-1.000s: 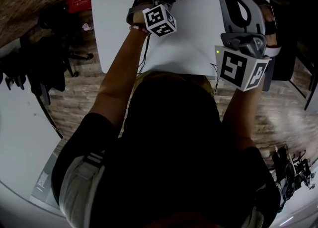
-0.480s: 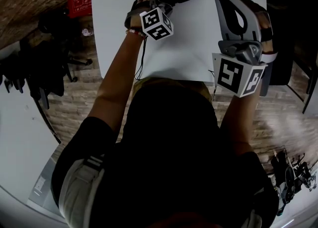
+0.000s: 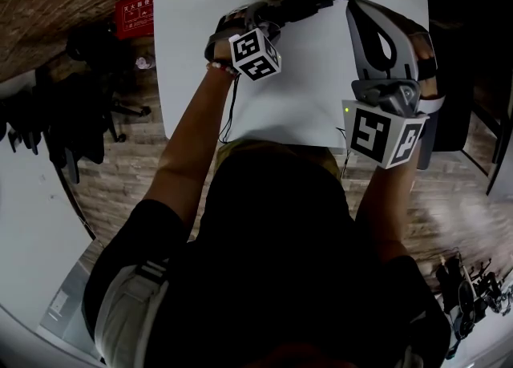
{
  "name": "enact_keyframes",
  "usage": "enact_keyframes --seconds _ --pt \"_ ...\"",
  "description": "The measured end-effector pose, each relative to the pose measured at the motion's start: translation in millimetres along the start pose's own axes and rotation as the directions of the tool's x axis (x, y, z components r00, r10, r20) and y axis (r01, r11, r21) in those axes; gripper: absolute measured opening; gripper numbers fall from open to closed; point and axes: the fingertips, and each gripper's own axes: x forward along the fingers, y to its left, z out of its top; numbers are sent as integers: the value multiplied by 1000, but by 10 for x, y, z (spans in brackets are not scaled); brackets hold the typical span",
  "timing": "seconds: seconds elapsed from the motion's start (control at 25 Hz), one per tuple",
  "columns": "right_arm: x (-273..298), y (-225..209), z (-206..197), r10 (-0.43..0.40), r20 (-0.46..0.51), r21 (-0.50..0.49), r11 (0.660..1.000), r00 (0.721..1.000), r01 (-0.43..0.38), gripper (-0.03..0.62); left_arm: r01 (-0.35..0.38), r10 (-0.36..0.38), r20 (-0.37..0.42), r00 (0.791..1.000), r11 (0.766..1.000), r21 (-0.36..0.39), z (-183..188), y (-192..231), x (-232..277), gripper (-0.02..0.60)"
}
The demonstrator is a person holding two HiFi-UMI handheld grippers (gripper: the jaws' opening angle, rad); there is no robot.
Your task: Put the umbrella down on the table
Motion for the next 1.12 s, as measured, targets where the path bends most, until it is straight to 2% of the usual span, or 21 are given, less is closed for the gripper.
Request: enact_keyframes --seconds 1.12 --pt "-111 -29 32 -9 22 -15 1000 1000 10 29 -43 44 33 999 999 -18 179 122 -139 330"
